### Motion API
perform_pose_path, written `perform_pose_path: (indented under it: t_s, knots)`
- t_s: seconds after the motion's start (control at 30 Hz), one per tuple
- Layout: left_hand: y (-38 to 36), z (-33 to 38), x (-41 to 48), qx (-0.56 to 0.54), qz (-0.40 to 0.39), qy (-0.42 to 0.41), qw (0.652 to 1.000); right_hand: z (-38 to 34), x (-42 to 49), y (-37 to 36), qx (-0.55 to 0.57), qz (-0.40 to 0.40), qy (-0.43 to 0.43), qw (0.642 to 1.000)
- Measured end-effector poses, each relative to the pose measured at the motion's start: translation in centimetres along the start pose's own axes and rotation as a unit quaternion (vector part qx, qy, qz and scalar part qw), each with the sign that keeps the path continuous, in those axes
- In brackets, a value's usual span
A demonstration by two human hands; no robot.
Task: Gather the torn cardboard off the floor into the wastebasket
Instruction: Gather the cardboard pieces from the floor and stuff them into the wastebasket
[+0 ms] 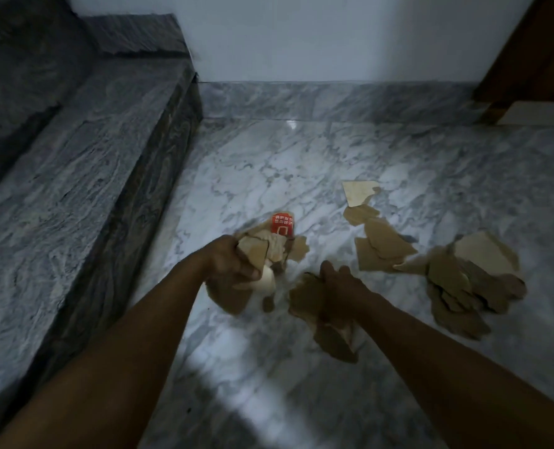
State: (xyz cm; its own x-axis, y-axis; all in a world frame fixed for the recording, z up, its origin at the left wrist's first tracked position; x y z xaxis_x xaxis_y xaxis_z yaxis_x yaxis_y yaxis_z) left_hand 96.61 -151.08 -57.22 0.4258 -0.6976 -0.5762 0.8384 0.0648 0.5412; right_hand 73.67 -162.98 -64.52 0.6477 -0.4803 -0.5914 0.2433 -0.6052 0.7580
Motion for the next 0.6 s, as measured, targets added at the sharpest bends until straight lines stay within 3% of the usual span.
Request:
perform_pose_path:
  t_s: [0.07, 0.27, 0.37, 0.5, 0.6]
  knots:
    - [-0.6, 1.8, 2.1, 0.006, 0.009, -0.007, 1.000, 0.3, 0.1, -0.1, 0.049, 0.002, -0.008, 0.999]
    - [-5.6, 2.1, 5.1, 0.169, 0.090, -0.028, 0.981, 0.6, -0.3, -0.1, -0.013, -0.001, -0.003, 1.000]
    - [-6.0, 1.9, 4.5, 0.118, 0.105, -0.052, 0.986, 0.5, -0.7, -0.3, -0.010, -0.005, -0.002, 1.000]
    - [-3.6, 1.7, 2.5, -0.017, 0.074, -0.077, 0.994, -0.4, -1.0, 1.5, -0.003, -0.058, 0.065, 0.996]
    - [0.2, -0.2, 0.9, -0.078, 0.092, -0.051, 0.991, -3.0, -1.3, 3.4, 0.023, -0.041, 0.116, 0.992]
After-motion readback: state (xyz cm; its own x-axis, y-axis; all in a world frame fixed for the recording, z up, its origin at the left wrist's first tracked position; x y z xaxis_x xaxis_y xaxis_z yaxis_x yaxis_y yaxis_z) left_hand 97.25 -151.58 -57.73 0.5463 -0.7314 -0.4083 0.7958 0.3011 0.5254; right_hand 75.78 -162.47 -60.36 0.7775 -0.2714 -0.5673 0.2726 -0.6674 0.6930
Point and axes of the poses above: each hand's wrist, its own x-axis towards the middle knuckle, its own y-axis out of the back of the hand, z = x × y, the point moved 4 cm from there along x, towards the middle knuckle, and after that the axes turned 6 degrees about -x, right-handed, at the moved point
